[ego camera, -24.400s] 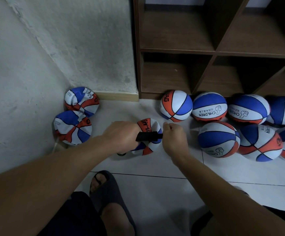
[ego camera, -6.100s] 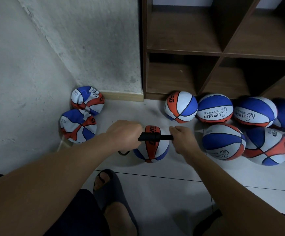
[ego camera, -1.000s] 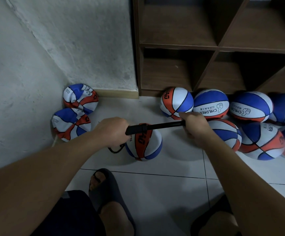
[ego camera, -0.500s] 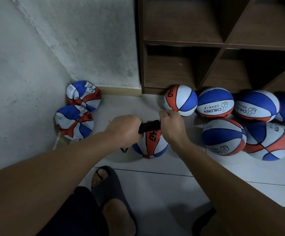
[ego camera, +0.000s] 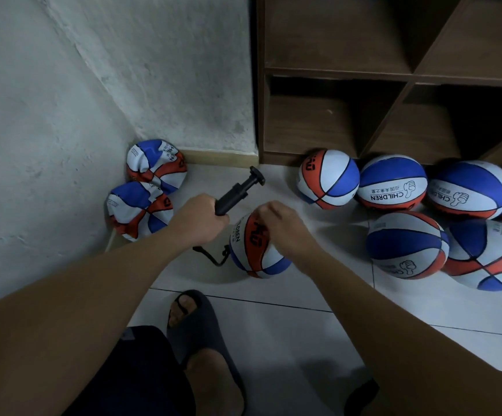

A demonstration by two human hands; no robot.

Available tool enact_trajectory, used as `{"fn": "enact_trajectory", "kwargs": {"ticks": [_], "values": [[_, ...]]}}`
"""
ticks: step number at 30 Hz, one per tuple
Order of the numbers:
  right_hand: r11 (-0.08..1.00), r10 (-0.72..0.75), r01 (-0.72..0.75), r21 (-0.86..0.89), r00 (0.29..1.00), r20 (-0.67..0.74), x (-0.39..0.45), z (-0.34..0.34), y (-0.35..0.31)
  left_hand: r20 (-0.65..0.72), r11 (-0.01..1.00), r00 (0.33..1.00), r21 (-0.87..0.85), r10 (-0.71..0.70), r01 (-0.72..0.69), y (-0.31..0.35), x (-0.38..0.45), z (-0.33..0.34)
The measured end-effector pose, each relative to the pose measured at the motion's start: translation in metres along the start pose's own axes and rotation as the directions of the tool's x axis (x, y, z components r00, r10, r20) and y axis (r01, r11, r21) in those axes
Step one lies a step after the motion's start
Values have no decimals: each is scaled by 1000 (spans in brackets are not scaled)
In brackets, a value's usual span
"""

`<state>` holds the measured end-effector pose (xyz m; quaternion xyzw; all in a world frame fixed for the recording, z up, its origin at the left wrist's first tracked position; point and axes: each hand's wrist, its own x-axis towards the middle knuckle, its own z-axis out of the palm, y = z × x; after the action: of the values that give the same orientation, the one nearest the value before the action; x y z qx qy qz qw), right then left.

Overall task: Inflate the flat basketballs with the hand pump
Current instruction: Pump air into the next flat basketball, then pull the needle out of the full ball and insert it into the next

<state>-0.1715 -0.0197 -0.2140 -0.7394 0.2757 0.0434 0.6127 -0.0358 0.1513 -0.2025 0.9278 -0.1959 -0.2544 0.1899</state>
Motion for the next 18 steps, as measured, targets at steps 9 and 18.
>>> {"fn": "enact_trajectory", "kwargs": {"ticks": [9,18], "values": [[793,-148,180,-582,984,102,-5,-19,38,78,991,989,59,-127,122,-37,15,1],[599,-67,-15,-800,995,-69,-18,-61,67,162,974,986,-212,-50,84,-19,23,40]]}}
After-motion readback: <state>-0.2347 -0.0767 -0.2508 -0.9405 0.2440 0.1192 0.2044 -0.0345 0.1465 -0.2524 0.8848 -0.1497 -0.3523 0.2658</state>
